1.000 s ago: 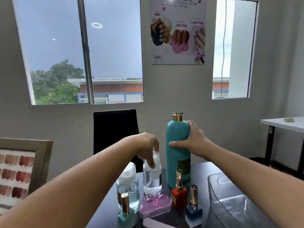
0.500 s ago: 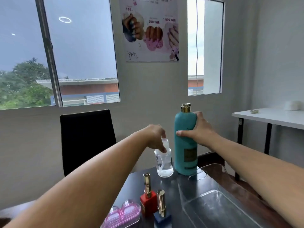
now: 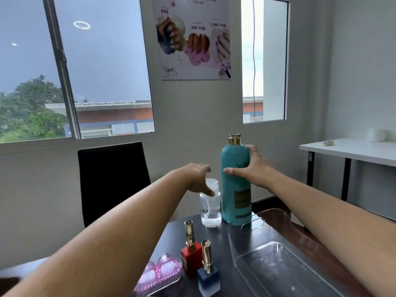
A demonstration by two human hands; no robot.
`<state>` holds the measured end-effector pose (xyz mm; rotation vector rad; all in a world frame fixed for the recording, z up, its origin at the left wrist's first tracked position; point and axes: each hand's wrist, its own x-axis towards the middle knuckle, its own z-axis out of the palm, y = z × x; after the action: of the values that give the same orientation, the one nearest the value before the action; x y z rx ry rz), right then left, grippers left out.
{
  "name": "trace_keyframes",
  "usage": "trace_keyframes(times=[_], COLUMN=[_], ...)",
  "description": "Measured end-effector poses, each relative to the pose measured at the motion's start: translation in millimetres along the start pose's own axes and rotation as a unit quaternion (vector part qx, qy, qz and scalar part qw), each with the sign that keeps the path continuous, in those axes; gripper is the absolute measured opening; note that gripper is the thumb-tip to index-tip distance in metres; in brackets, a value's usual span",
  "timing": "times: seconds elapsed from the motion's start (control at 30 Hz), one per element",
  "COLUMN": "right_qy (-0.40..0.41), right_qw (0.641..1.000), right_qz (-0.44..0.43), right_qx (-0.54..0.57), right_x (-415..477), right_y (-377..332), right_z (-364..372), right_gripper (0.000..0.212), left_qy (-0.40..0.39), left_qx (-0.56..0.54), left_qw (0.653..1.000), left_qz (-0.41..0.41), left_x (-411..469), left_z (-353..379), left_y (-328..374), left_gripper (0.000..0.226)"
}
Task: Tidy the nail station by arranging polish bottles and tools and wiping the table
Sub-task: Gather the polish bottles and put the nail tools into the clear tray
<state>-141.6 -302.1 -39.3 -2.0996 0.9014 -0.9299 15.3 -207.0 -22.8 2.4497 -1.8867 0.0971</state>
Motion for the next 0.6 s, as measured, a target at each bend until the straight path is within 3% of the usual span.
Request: trace_keyframes(times=[0.1,0.17,0.23,0.3,0.4,0.6], right_qy=[0.095,0.132,0.074,-0.046,-0.181,-0.246], right_qw=[0.991,0.978,0.98,0.981,0.96,0.924], right_qz=[-0.061,-0.134,-0.163,-0.16,-0.155,-0.157], right_qx=[-0.068,-0.088,-0.085,-0.101,-0.146,-0.246], right_x=[-19,-38,-58,-77,-101,-117], right_y=[-14,-29,-46,-61,-77,-88], right_z=[-6,-7,-3,4,22,52], right_gripper=[0.095,0.075,0.052,0.036,0.029,0.028], left_qy=[0.017,0.018,0.002,-0.025,-0.07,-0.077], left_qx=[-0.005,-0.001,0.002,0.003,-0.001,0.008], left_qw=[1.0,0.999,0.999,0.998,0.994,0.992], left_qz=[-0.015,-0.031,-0.048,-0.063,-0.081,-0.095], left_x=[-28,-53,-81,-108,-147,-193], left_z=[-22,-38,-51,-58,-60,-37], left_y=[-11,-22,-33,-44,-59,-78], left_gripper=[0.081,0.074,0.068,0.065,0.061,0.059])
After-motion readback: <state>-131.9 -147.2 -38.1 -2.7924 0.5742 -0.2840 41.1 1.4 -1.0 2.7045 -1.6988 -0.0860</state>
